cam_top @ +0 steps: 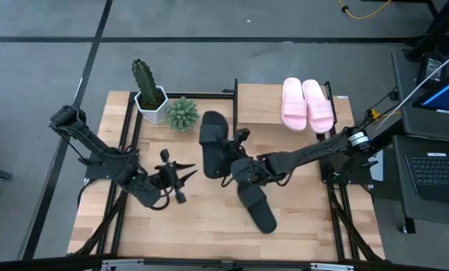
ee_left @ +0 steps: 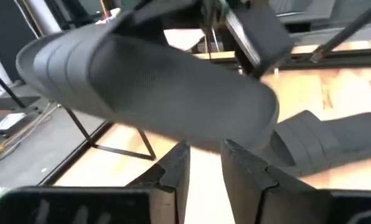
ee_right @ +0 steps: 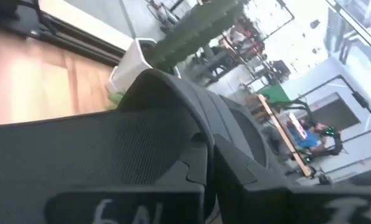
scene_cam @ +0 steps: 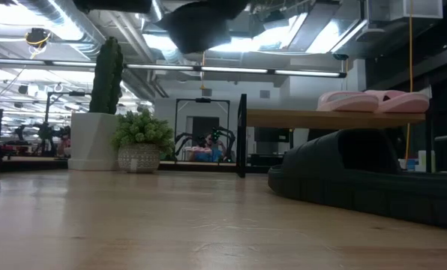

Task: Pick and place slides into the shelf
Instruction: Put the left black slides on the shelf

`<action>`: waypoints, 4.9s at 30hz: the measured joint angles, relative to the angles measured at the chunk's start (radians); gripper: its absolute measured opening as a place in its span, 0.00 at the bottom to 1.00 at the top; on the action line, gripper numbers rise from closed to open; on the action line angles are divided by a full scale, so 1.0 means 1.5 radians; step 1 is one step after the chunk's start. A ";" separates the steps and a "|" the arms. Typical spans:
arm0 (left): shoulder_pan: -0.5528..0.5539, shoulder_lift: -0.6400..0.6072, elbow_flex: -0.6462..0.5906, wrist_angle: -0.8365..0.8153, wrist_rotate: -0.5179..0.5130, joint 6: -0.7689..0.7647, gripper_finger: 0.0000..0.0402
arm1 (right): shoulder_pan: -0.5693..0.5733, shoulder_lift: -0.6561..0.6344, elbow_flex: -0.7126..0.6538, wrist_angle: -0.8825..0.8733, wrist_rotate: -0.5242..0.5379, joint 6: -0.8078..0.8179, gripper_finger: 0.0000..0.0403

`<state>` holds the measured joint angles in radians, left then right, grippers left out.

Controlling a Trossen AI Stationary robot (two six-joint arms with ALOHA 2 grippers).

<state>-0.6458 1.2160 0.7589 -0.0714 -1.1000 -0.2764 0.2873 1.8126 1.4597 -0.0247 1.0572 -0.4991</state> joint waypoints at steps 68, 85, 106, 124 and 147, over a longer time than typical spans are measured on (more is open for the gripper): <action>0.208 -0.002 -0.052 -0.003 0.224 0.050 0.00 | -0.534 -0.491 -0.390 -0.075 -0.529 0.052 0.03; 0.214 -0.002 -0.052 0.026 0.204 0.052 0.00 | -0.588 -0.446 -0.411 -0.057 -0.522 -0.002 0.03; 0.243 -0.002 -0.052 0.027 0.200 0.064 0.00 | -0.587 -0.431 -0.411 -0.092 -0.532 -0.021 0.03; 0.243 -0.002 -0.052 0.027 0.201 0.065 0.00 | -0.587 -0.409 -0.411 -0.091 -0.523 -0.042 0.23; 0.242 -0.002 -0.052 0.027 0.201 0.069 0.00 | -0.585 -0.490 -0.386 -0.103 -0.503 -0.037 0.32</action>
<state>-0.2821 1.2125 0.6815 -0.0311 -0.7986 -0.1722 -0.5907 1.0768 0.8814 -0.1796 0.3021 -0.5549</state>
